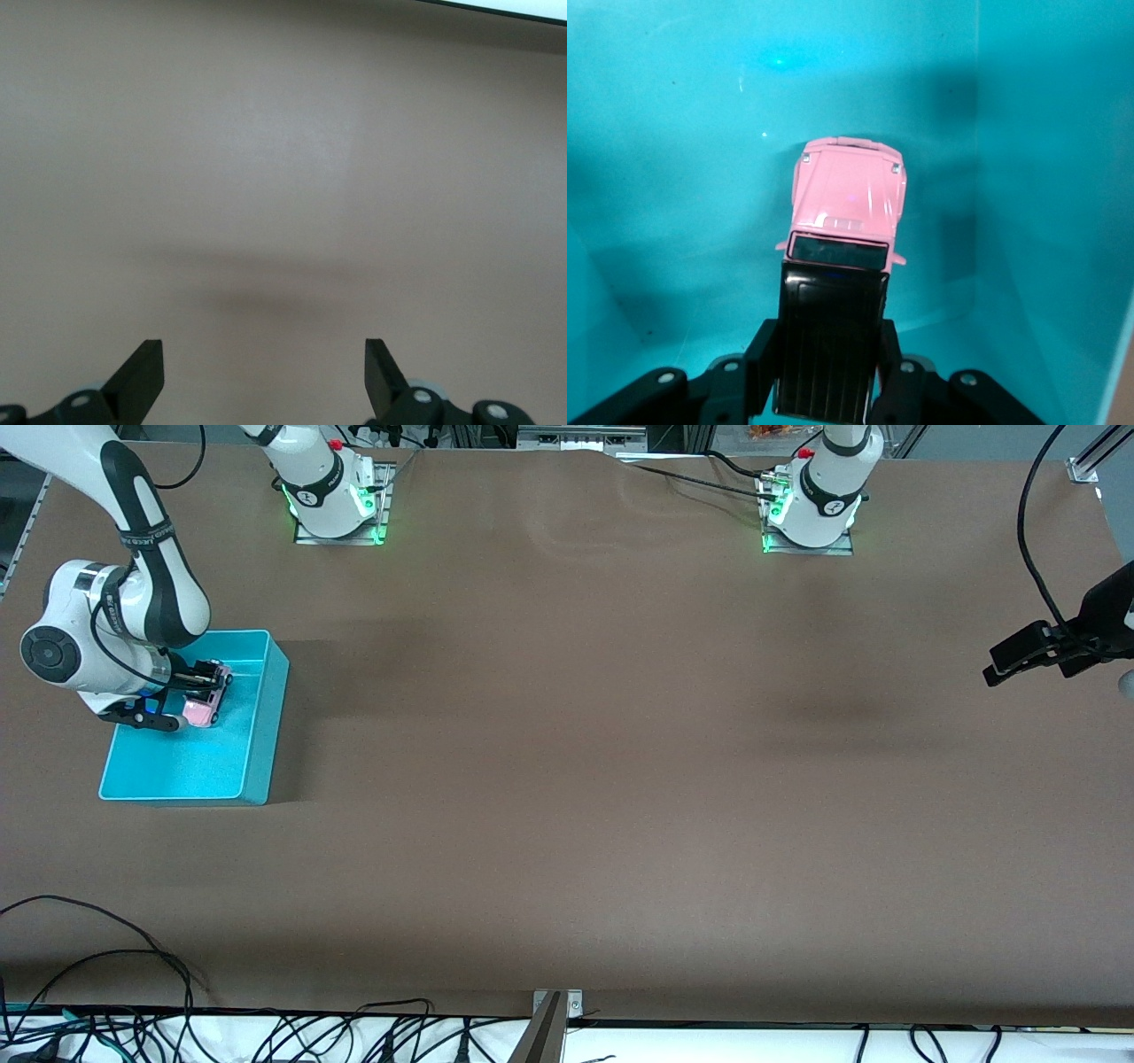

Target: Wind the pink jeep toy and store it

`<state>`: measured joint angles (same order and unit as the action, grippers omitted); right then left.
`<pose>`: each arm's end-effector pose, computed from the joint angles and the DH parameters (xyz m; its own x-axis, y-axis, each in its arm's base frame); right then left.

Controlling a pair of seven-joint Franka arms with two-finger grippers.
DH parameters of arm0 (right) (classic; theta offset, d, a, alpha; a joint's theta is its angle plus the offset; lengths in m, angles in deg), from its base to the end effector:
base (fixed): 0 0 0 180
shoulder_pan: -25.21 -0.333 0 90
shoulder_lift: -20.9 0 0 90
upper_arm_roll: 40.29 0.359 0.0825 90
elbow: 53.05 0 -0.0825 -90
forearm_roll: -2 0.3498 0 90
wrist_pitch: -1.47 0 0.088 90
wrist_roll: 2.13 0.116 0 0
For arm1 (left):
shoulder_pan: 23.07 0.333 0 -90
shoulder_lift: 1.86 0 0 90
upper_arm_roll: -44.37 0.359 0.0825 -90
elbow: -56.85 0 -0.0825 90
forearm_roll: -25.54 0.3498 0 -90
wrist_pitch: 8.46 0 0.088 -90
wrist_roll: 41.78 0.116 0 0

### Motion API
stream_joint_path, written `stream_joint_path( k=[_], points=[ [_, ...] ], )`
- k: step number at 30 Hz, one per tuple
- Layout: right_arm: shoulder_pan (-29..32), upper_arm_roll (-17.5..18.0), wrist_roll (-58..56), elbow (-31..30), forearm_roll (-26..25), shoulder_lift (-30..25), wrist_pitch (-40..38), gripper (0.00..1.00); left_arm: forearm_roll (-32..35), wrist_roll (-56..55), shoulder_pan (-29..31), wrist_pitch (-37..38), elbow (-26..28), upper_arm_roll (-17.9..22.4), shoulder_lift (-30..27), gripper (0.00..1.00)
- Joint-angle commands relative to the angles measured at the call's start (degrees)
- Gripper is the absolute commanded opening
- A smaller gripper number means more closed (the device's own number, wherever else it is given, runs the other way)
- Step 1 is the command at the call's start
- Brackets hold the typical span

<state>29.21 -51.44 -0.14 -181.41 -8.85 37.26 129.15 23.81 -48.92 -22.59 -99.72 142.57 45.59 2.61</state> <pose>0.4817 -0.1367 0.2830 0.9387 -0.1793 -0.2945 -0.1321 -0.9760 0.1732 0.5503 0.0123 0.6515 0.9879 0.1542 0.0150 0.1537 -0.9876 0.0306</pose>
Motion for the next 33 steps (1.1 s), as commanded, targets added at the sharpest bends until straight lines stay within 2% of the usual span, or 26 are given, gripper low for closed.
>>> stream_joint_path(
  k=[1,5,6,12,20,27,33],
  points=[
    [0.57,-0.1,-0.84,-0.4,-1.28,-0.19,0.29,0.0,-0.72,0.64,-0.21,0.2,0.15,0.19,-0.17,1.0],
    [1.27,-0.19,-0.76,-0.4,-1.28,0.08,0.38,0.0,-0.72,0.73,-0.13,0.2,0.15,0.19,-0.17,1.0],
    [1.27,-0.19,-0.5,-0.31,-1.28,0.43,0.56,0.1,-0.72,0.64,-0.21,0.2,0.15,0.19,-0.08,1.0],
    [1.27,-0.19,-0.41,-0.31,-1.28,0.52,1.0,0.26,-0.72,0.64,-0.21,0.2,0.15,0.19,-0.17,1.0],
    [1.27,-0.19,-0.41,-0.31,-1.28,0.6,1.0,0.56,-0.72,0.64,-0.13,0.2,0.15,0.19,-0.17,1.0],
    [1.27,-0.1,-0.41,-0.31,-1.37,0.52,0.91,0.7,-0.72,0.73,-0.13,0.2,0.15,0.19,-0.08,1.0],
    [1.18,-0.01,-0.41,-0.22,-1.37,-0.54,0.12,0.78,-0.72,0.64,-0.13,0.2,0.15,0.19,-0.08,1.0]
  ],
)
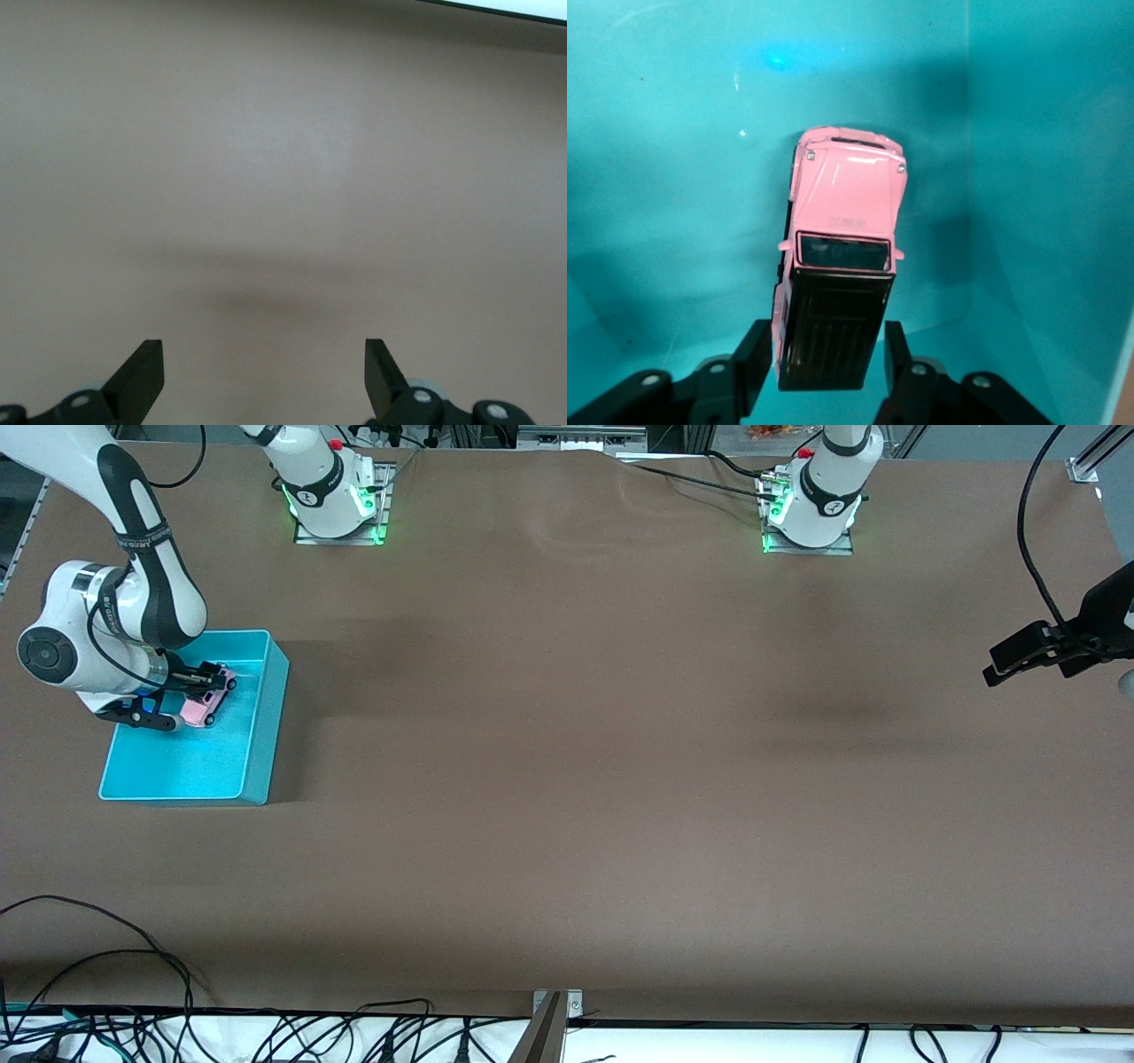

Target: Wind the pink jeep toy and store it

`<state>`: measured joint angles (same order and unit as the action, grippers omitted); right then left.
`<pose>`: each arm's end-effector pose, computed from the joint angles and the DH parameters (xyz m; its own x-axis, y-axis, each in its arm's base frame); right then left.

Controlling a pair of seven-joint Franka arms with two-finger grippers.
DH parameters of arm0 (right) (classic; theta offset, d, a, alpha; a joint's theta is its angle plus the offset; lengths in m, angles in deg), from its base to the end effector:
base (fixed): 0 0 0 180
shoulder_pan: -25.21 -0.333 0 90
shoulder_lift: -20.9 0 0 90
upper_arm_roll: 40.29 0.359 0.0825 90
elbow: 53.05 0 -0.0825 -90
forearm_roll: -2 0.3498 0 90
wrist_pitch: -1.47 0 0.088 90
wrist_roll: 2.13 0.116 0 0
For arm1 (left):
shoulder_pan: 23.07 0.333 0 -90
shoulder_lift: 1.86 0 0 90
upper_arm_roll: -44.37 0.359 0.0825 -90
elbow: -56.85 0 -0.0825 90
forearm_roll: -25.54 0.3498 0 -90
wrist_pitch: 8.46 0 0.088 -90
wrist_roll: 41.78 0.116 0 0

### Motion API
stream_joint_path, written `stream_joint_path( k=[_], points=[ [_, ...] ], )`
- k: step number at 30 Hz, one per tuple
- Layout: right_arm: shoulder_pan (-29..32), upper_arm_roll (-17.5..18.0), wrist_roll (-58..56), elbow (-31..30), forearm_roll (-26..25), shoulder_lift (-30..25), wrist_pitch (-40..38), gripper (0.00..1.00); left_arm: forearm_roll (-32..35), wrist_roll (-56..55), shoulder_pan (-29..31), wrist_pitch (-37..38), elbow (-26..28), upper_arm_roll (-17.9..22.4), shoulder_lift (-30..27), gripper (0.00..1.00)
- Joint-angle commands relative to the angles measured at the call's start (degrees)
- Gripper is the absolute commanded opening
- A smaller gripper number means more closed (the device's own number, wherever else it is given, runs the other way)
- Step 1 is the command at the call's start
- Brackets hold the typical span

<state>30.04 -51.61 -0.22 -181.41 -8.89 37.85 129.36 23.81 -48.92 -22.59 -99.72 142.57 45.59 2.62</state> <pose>0.4792 -0.1451 0.2783 0.9338 -0.1933 -0.3010 -0.1453 -0.9739 0.1745 0.5504 0.0123 0.6514 0.9879 0.1542 0.0148 0.1537 -0.9876 0.0306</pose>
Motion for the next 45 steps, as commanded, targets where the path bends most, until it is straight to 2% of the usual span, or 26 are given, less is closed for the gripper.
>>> stream_joint_path(
  k=[1,2,9,25,29,37,45],
  points=[
    [0.35,0.16,-0.33,-0.22,-1.33,-1.56,-0.36,0.87,-0.72,0.73,-0.13,0.2,0.15,0.19,-0.09,1.0],
    [0.35,0.16,-0.33,-0.22,-1.33,-1.91,-0.71,1.0,-0.72,0.73,-0.13,0.2,0.15,0.19,-0.09,1.0],
    [0.35,0.24,-0.33,0.66,-1.33,-5.08,-4.31,1.0,-0.72,0.73,-0.04,0.2,0.15,0.19,-0.09,1.0],
    [0.0,0.6,-0.41,1.71,-0.98,-12.72,-5.55,1.0,-0.72,0.73,-0.04,0.2,0.15,0.19,-0.09,1.0],
    [-0.09,1.65,-0.41,2.76,-0.8,-13.96,-6.6,1.0,-0.72,0.64,-0.04,0.2,0.15,0.19,-0.09,1.0],
    [-0.18,4.29,-0.15,12.86,0.25,-14.31,-21.17,1.0,-0.72,0.73,0.05,0.2,0.15,0.19,-0.09,1.0],
    [-0.27,4.2,0.38,22.27,9.74,-14.75,-31.38,1.0,-0.72,0.73,-0.04,0.2,0.15,0.19,-0.09,1.0]
  ],
)
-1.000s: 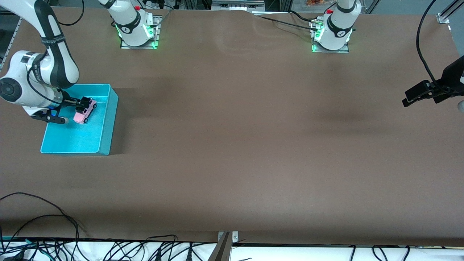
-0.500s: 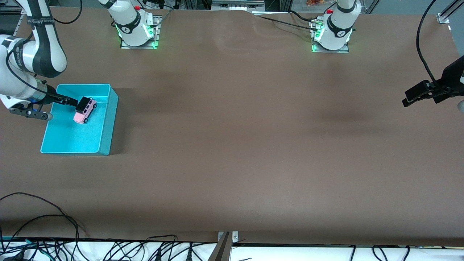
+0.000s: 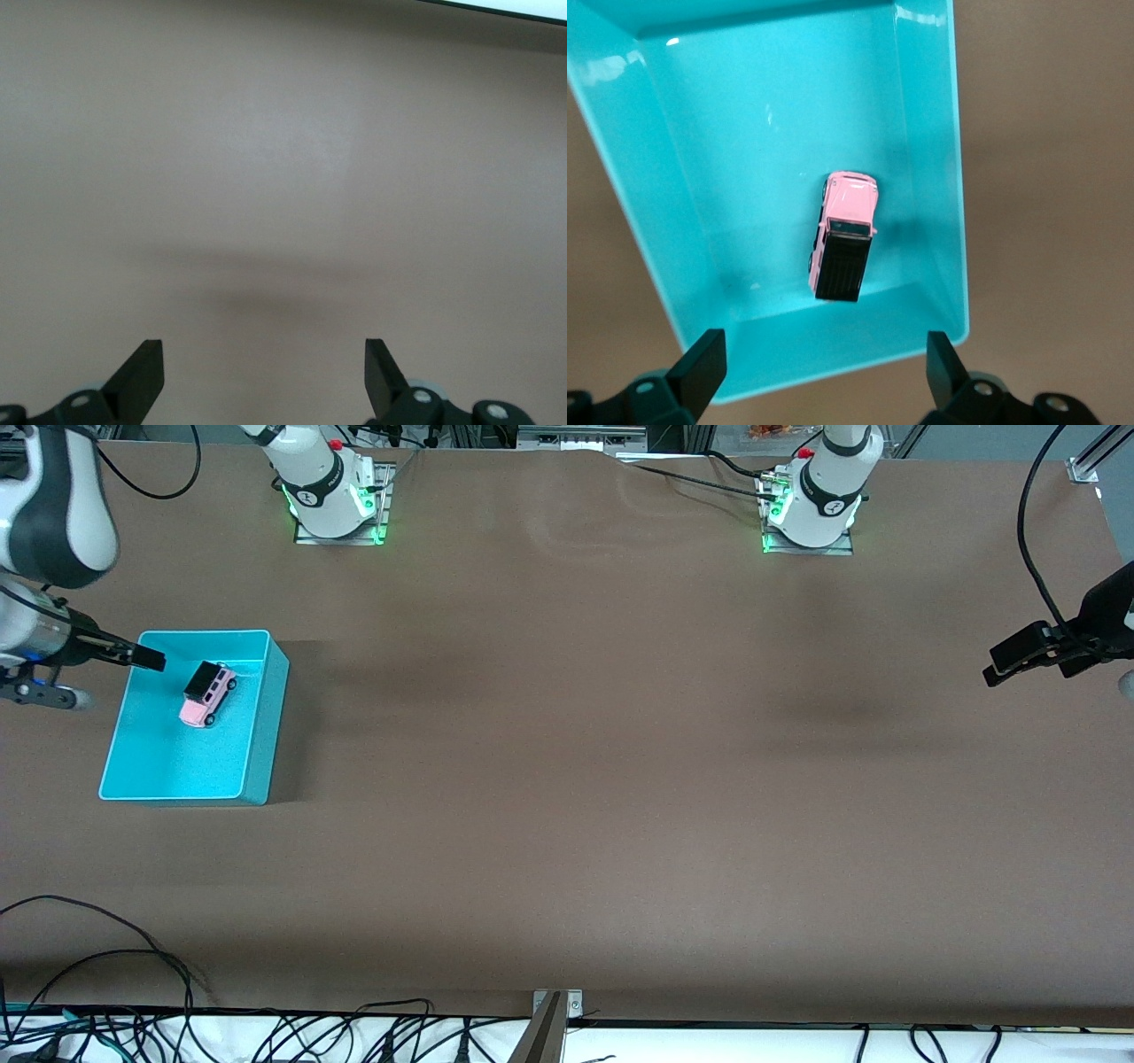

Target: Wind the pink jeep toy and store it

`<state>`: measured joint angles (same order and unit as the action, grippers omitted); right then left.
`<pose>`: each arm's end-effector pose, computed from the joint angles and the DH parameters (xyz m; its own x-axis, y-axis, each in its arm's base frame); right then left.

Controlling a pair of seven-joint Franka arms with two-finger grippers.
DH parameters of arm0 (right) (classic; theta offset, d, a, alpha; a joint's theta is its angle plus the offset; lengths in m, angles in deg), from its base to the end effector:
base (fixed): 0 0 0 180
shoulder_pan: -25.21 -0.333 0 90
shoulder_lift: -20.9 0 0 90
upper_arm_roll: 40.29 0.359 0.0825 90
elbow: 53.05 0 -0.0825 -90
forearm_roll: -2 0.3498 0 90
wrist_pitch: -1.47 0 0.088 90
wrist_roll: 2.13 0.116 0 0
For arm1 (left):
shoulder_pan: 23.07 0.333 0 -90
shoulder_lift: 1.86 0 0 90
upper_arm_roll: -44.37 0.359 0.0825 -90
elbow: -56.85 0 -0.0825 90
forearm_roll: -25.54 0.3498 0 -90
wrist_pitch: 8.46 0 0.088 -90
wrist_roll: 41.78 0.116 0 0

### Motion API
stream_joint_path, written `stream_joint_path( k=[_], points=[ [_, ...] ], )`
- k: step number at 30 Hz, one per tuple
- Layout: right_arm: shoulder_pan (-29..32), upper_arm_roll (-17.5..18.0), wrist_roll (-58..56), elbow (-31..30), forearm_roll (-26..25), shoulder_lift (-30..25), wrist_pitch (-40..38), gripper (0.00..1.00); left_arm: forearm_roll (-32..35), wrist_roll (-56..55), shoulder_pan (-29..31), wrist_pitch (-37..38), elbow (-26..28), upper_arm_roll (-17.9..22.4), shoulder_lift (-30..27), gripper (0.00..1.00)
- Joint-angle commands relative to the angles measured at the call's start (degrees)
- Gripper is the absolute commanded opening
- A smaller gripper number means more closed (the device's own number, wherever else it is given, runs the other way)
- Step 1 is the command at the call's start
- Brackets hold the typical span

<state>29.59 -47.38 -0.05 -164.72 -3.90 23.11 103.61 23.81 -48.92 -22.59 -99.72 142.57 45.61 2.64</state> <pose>0.5002 -0.1106 0.4916 0.9569 -0.2098 -0.2006 -0.1917 -0.9757 0.1061 0.5505 0.0125 0.6512 0.9879 0.1545 0.0145 0.1540 -0.9876 0.0305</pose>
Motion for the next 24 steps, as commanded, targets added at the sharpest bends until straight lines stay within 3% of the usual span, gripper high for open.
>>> stream_joint_path(
  k=[1,14,24],
  points=[
    [0.19,-0.03,0.2,6.37,5.19,-0.01,-6.33,1.0,-0.72,0.73,-0.04,0.2,0.15,0.17,-0.11,1.0],
    [-0.25,1.37,-0.59,17.45,6.78,0.08,-16.53,1.0,-0.72,0.73,0.05,0.2,0.15,0.17,-0.11,1.0],
    [-0.6,3.57,-0.41,20.53,6.78,0.17,-21.11,1.0,-0.72,0.73,0.14,0.2,0.15,0.17,-0.11,1.0]
  ],
)
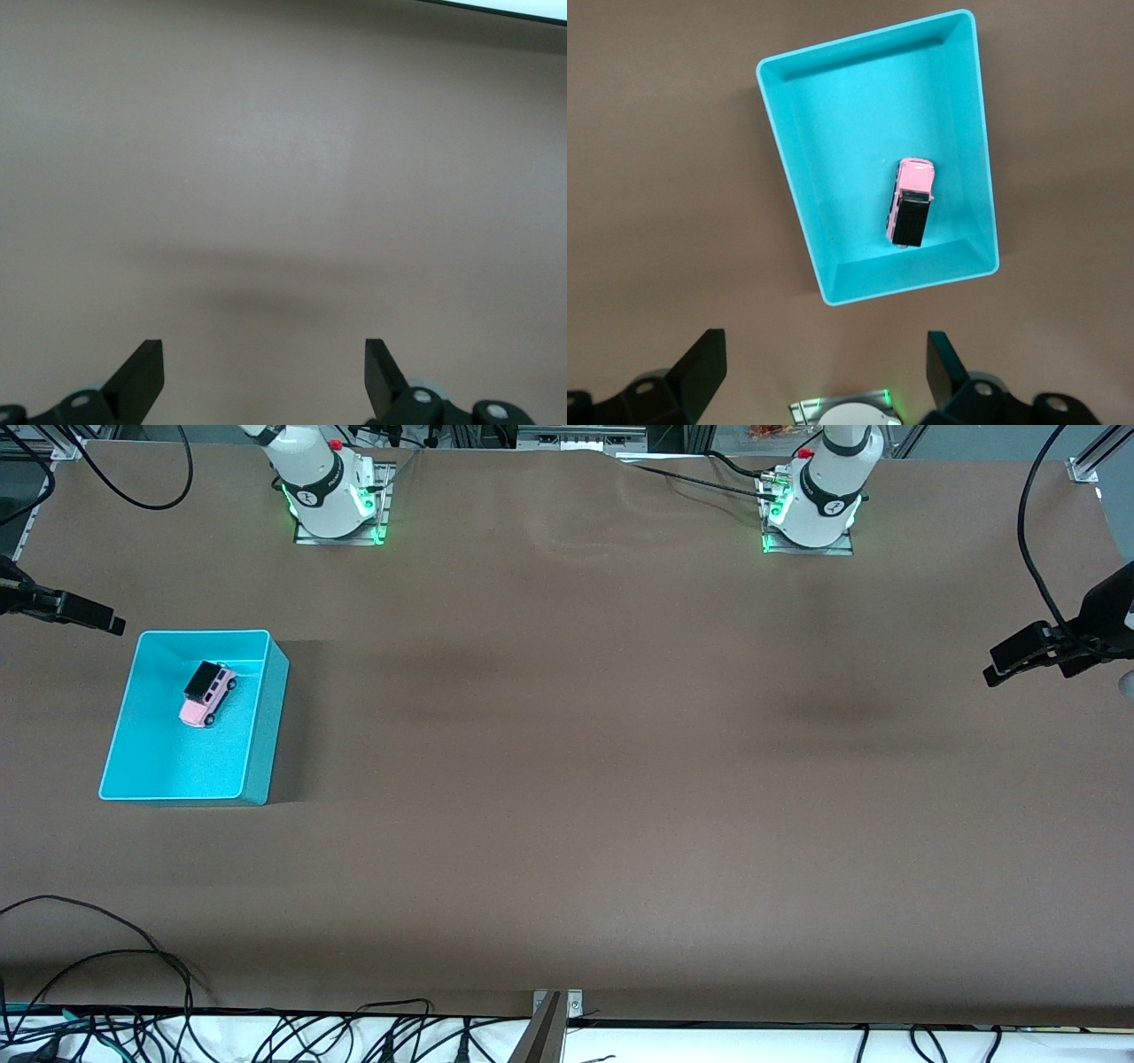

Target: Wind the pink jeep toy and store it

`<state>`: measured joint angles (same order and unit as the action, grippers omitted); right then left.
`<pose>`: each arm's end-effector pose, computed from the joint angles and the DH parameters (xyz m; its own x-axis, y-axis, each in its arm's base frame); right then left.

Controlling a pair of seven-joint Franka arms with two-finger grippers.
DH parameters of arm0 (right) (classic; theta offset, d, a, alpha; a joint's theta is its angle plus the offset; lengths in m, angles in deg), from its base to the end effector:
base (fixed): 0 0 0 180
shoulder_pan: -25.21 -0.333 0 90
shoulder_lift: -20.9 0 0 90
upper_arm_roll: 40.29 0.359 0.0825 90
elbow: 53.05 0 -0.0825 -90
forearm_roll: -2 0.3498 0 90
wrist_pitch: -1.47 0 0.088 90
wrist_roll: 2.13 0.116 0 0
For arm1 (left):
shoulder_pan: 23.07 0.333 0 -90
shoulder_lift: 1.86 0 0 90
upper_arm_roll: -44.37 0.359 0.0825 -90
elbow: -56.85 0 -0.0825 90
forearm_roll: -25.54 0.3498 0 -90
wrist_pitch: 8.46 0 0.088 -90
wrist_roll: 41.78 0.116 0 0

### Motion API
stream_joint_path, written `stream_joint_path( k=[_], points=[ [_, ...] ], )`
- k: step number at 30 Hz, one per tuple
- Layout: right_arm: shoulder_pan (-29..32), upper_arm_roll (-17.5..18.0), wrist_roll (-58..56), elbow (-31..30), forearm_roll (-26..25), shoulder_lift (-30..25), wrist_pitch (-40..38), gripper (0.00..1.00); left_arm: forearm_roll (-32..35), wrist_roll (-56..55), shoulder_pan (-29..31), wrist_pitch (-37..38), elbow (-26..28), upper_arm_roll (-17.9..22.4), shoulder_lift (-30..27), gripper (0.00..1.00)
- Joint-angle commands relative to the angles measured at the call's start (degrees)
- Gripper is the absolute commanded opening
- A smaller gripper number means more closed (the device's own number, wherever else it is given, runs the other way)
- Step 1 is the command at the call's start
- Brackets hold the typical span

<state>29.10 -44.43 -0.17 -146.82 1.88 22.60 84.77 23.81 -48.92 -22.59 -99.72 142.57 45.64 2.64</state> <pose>0.5058 -0.0710 0.6063 0.9625 -0.1710 -0.2105 -0.1725 -0.9849 0.0114 0.5505 0.0128 0.6512 0.9878 0.1550 0.0145 0.1545 -0.9875 0.0305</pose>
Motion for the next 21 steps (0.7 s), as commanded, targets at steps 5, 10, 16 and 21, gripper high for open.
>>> stream_joint_path(
  k=[5,10,16,21],
  points=[
    [-1.26,2.47,1.1,3.07,0.82,0.85,-1.12,1.0,-0.72,0.73,0.13,0.2,0.15,0.13,-0.03,1.0],
    [-1.26,4.31,4.45,3.07,1.17,1.12,0.9,1.0,-0.72,0.73,0.13,0.2,0.06,0.22,0.06,1.0],
    [-1.35,7.13,9.1,2.54,1.26,1.56,4.24,1.0,-0.81,0.64,0.13,0.2,0.06,0.13,0.15,1.0],
    [-1.35,7.66,9.63,2.01,1.61,1.56,6.17,1.0,-1.34,0.64,0.22,0.2,-0.11,0.22,0.15,1.0]
  ],
)
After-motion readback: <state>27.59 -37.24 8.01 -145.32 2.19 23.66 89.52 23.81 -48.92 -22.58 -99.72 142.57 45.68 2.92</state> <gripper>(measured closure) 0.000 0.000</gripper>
